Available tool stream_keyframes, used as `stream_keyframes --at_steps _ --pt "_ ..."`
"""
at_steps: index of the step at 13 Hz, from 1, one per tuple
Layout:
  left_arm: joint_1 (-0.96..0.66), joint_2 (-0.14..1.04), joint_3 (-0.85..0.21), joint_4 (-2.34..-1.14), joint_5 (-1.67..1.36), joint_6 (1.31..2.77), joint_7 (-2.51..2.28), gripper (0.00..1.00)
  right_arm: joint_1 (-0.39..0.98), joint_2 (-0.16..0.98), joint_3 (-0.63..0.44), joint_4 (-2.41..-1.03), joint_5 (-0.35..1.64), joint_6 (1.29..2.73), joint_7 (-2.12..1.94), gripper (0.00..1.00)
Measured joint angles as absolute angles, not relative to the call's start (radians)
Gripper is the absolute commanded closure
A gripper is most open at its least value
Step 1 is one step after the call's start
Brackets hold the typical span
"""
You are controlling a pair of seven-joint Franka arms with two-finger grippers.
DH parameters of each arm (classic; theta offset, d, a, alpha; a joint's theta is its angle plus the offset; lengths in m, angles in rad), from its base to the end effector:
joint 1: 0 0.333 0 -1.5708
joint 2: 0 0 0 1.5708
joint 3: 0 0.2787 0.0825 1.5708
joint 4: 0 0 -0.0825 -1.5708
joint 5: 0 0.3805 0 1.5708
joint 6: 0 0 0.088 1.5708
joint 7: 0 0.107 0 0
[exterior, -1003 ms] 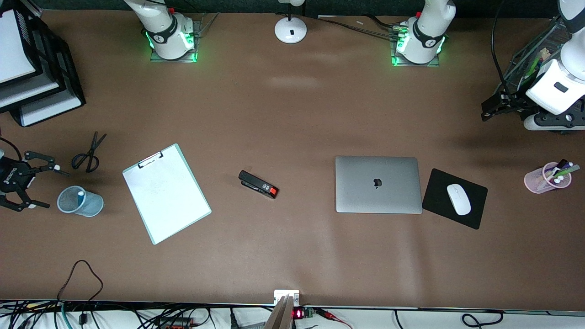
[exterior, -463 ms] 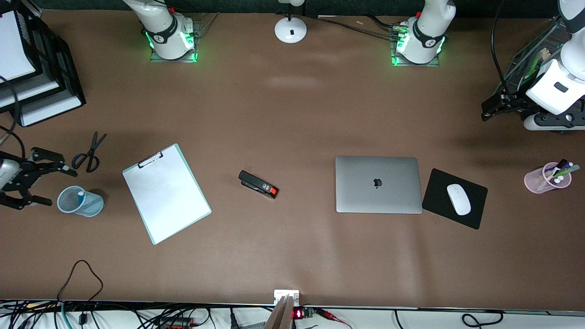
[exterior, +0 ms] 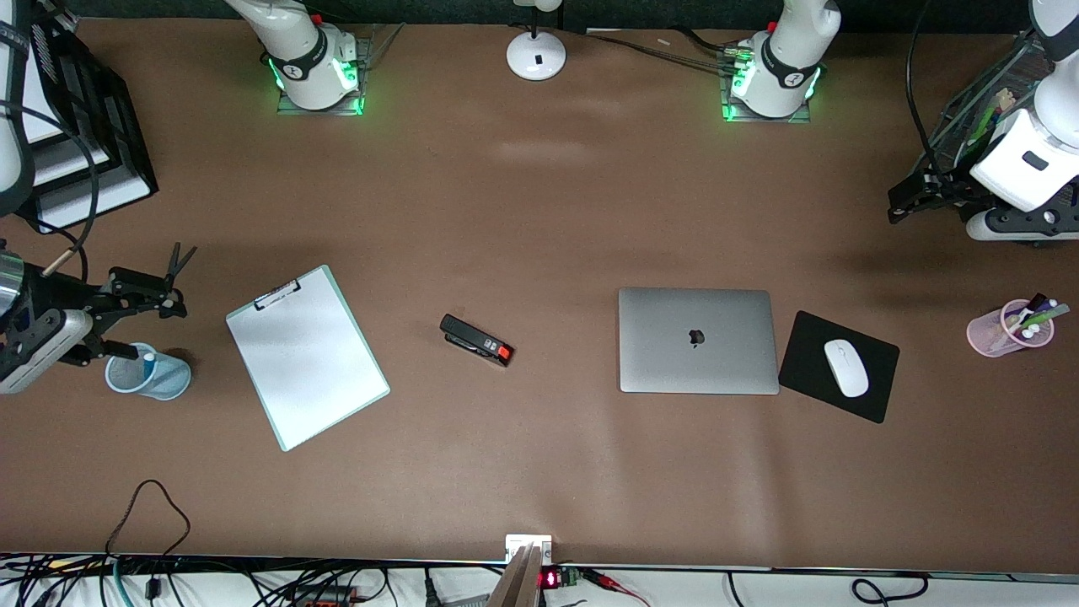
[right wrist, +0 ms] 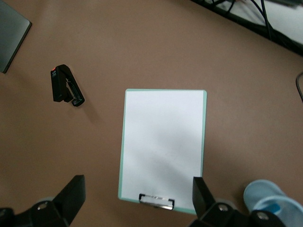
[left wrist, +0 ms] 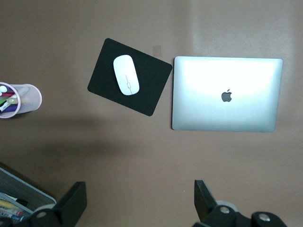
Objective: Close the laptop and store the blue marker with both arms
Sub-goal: 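Lower the marker into the pen cup and open the right gripper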
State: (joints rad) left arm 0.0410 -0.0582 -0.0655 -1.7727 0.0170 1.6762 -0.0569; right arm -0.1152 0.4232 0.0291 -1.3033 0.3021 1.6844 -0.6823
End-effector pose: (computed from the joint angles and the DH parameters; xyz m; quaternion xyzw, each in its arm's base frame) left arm 0.5383 -0.0122 0.5328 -0.9996 -0.0152 0.0188 0.0111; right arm 0.6622 -0.0317 0.4699 -0.9502 -0.2696 -0.0390 0.1515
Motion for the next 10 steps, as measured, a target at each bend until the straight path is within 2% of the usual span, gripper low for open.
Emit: stream_keyframes --at_steps 10 --pt "0.041 -0.058 -0.065 -1.772 0.017 1.676 -0.057 0.0 -0.018 0.42 0.029 -1.22 0.15 1.537 -0.332 0.0"
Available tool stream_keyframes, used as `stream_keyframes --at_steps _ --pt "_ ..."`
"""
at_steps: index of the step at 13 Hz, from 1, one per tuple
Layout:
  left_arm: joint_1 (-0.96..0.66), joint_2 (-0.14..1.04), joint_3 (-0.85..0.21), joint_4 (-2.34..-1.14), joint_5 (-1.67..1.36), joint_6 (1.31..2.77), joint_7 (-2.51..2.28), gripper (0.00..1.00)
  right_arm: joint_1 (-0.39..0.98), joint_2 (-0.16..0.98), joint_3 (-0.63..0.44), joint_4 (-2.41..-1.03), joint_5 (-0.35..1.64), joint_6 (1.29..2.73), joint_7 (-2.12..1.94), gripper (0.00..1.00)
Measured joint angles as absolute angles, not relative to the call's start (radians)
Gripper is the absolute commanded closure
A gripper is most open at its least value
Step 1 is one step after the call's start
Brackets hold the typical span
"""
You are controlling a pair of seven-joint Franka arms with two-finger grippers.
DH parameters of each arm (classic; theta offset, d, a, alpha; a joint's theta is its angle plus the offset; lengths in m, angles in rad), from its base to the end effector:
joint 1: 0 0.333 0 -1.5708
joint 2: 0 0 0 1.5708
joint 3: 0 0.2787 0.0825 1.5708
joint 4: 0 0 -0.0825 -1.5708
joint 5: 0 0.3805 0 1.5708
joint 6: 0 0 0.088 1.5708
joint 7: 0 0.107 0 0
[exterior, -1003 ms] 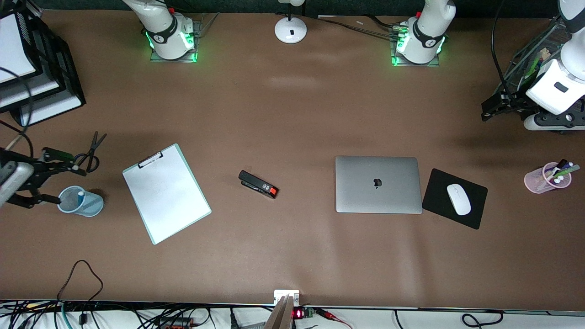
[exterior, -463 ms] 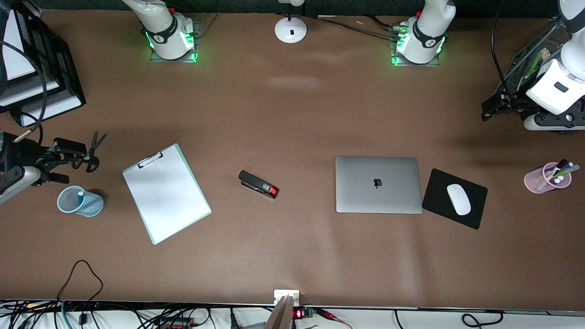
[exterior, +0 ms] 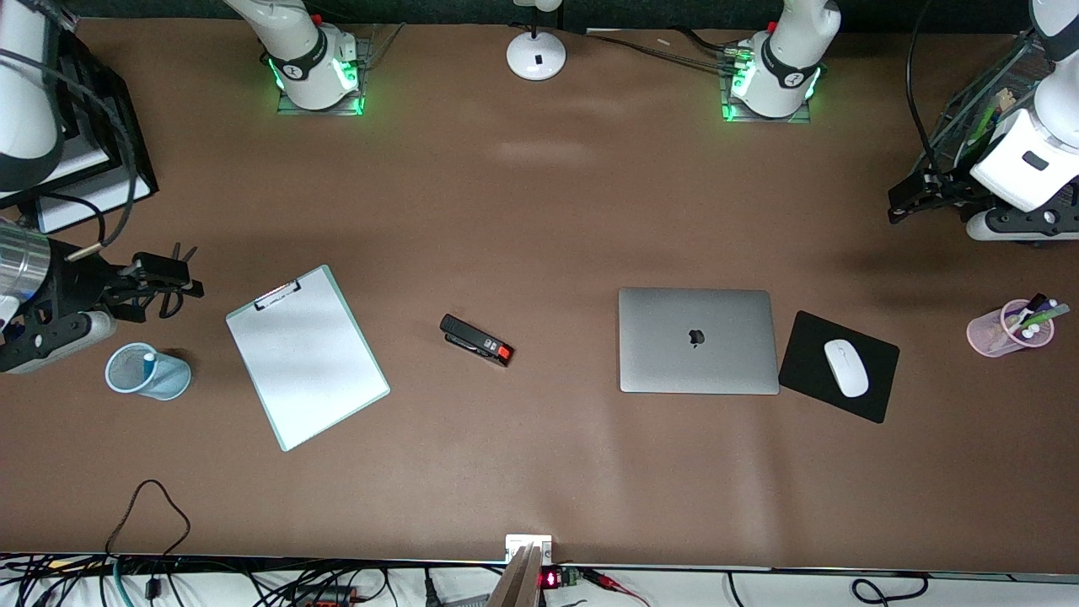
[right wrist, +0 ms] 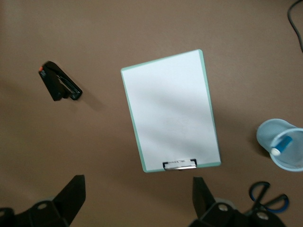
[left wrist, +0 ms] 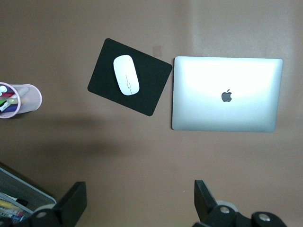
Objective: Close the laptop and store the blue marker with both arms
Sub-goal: 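Lower the marker into the pen cup and open the right gripper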
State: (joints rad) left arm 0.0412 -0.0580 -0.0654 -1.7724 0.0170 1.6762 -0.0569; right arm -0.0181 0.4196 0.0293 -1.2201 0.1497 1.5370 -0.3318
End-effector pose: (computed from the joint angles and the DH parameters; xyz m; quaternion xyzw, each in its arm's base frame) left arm 0.5383 -0.0121 0.5329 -0.9996 -0.0154 0.0187 0.0111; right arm 0.6506 0.0201 0.4961 -0.9812 -0.1676 0.0375 0.0879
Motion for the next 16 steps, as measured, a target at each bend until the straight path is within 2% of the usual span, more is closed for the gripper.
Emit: stream_keyframes --at_steps 9,16 --pt "0.042 -0.058 -0.065 -1.772 0.017 1.676 -0.057 0.0 0.073 0.399 0.03 -1.212 -0.027 1.504 -0.215 0.0" --pt "0.042 -0.058 -0.065 -1.772 0.017 1.676 -0.057 0.0 0.082 0.383 0.025 -1.21 -0.04 1.5 -0.158 0.0"
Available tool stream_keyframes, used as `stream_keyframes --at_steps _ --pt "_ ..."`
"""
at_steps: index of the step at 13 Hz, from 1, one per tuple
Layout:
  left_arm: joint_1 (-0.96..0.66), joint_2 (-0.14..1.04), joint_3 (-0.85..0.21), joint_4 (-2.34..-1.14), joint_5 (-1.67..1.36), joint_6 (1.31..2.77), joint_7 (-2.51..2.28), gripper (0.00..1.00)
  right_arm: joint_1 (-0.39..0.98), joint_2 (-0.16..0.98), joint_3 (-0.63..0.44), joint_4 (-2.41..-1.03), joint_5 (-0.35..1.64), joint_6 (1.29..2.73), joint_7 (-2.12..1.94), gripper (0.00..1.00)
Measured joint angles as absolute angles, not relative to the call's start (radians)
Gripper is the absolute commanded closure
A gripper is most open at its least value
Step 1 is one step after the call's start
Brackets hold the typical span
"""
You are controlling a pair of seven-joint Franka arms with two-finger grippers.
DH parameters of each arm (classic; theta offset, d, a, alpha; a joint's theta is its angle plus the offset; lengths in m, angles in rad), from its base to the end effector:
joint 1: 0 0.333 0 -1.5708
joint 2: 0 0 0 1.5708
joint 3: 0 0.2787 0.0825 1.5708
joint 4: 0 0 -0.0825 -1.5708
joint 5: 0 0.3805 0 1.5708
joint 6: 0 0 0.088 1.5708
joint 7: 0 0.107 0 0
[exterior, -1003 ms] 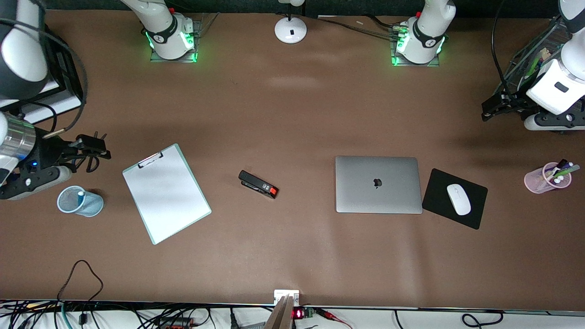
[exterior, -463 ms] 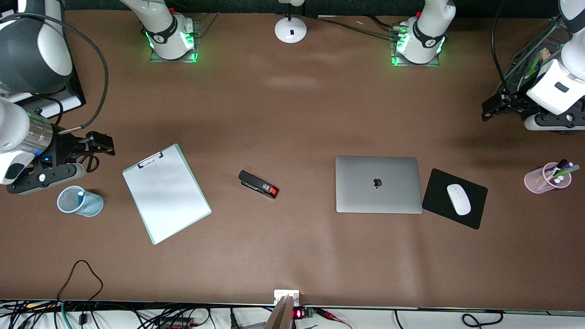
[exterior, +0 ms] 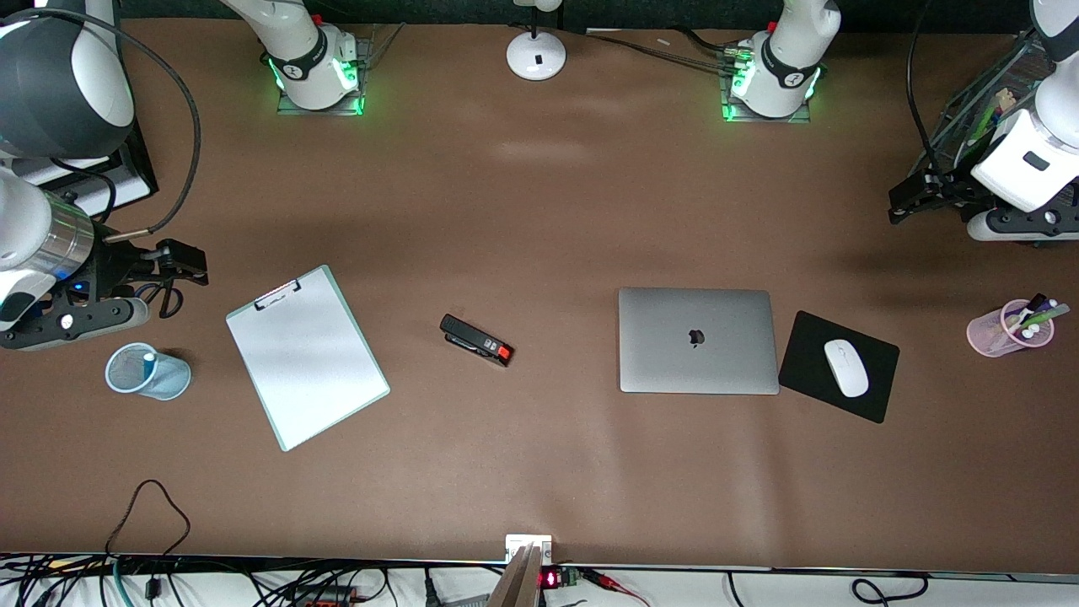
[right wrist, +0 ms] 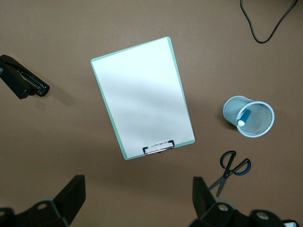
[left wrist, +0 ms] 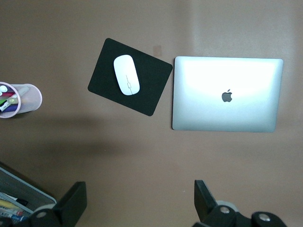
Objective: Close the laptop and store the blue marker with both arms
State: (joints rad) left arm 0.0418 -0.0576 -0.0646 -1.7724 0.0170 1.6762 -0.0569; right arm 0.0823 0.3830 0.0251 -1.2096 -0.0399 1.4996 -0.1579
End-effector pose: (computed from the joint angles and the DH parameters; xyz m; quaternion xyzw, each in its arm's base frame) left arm 0.5384 -0.0113 0.5327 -0.9996 -0.0161 0.0189 0.0111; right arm 0.6376 0.0613 0.5203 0.9902 0.1309 -0.0468 0.0140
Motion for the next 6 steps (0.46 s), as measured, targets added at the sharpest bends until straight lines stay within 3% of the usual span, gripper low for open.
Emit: stream_keyframes --at_steps 6 --pt "0.042 -0.058 -0.065 -1.772 0.017 1.676 -0.057 0.0 0.085 0.378 0.026 -1.21 -0.04 1.485 -0.058 0.0"
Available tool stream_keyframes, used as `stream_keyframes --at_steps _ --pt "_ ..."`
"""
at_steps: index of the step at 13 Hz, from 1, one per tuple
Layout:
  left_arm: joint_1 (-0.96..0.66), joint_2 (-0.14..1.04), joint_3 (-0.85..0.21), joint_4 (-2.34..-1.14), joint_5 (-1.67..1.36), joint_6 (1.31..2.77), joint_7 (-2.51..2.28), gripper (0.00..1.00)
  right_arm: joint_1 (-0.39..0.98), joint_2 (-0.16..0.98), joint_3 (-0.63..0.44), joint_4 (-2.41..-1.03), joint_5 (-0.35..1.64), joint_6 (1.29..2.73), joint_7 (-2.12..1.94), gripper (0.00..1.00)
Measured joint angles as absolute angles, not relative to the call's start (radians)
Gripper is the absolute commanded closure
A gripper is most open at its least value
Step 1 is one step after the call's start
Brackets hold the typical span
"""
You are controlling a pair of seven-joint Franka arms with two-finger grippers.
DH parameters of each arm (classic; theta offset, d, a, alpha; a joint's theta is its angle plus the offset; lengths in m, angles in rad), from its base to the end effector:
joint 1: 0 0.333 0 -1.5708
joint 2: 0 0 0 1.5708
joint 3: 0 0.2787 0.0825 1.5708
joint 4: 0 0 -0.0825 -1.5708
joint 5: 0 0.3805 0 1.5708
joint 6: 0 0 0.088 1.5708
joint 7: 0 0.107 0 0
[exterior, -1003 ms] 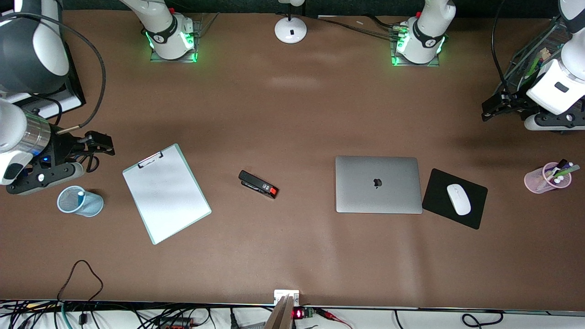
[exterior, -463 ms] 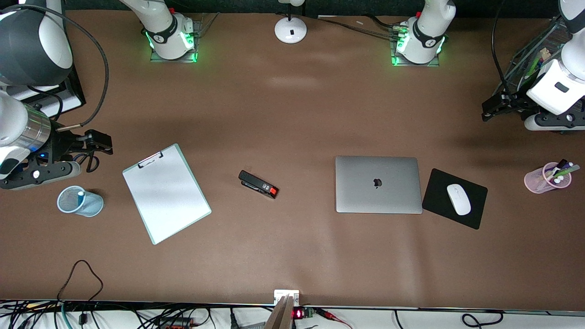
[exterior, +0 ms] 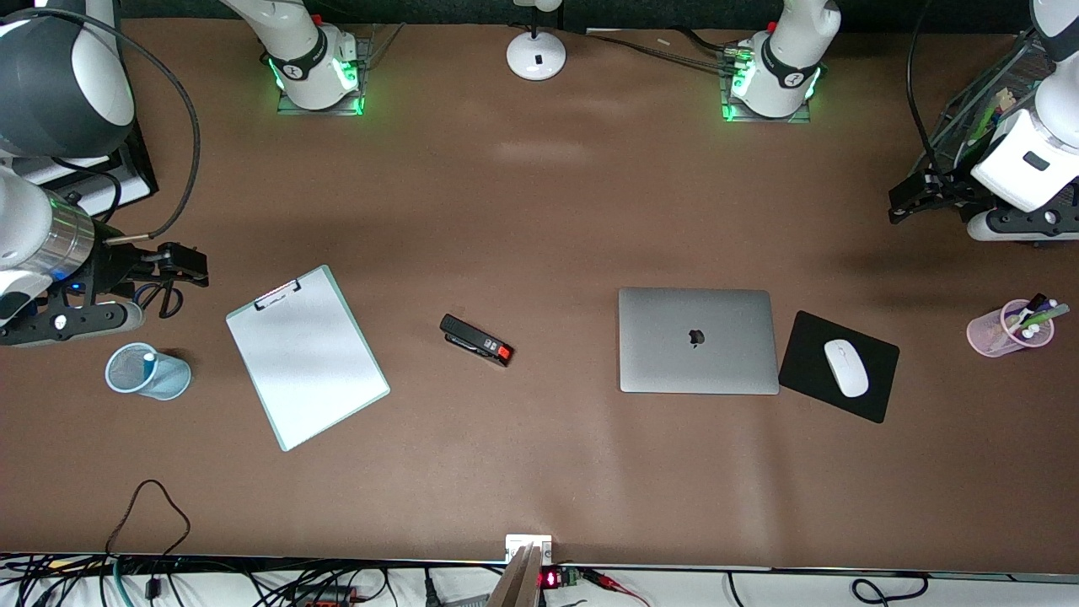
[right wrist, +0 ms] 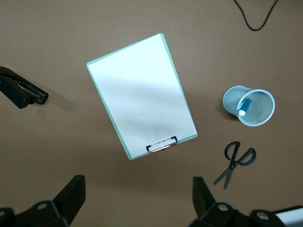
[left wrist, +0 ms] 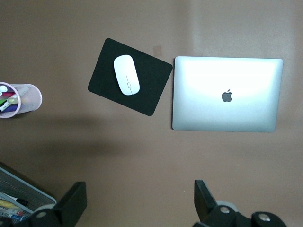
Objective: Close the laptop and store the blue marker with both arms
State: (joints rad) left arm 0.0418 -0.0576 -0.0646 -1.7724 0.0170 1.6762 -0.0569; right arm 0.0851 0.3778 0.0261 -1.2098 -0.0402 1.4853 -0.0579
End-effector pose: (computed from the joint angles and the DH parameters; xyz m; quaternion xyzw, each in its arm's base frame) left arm 0.5384 -0.0113 0.5327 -0.9996 -0.0161 0.0189 0.0111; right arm 0.6348 0.0633 0.5224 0.9951 0.0830 -0.0507 0.0166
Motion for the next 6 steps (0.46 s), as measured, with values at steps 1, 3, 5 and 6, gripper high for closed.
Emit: stream_keyframes --at_steps 1,3,5,6 --pt "0.042 -0.058 -0.065 -1.772 0.017 1.676 -0.057 0.0 0.085 0.372 0.026 -1.21 -0.04 1.482 -0.052 0.0" --pt "0.042 -0.058 -0.065 -1.772 0.017 1.676 -0.057 0.0 0.081 0.352 0.021 -1.211 -0.04 1.478 -0.049 0.0" --pt "0.042 -0.058 -0.065 -1.772 0.017 1.676 -0.057 0.0 0.068 0.325 0.012 -1.211 -0.04 1.471 -0.049 0.0" --pt "0.042 -0.058 -0.065 -1.772 0.017 1.676 -0.057 0.0 0.06 0.312 0.008 -1.211 -0.04 1.461 -0.049 0.0"
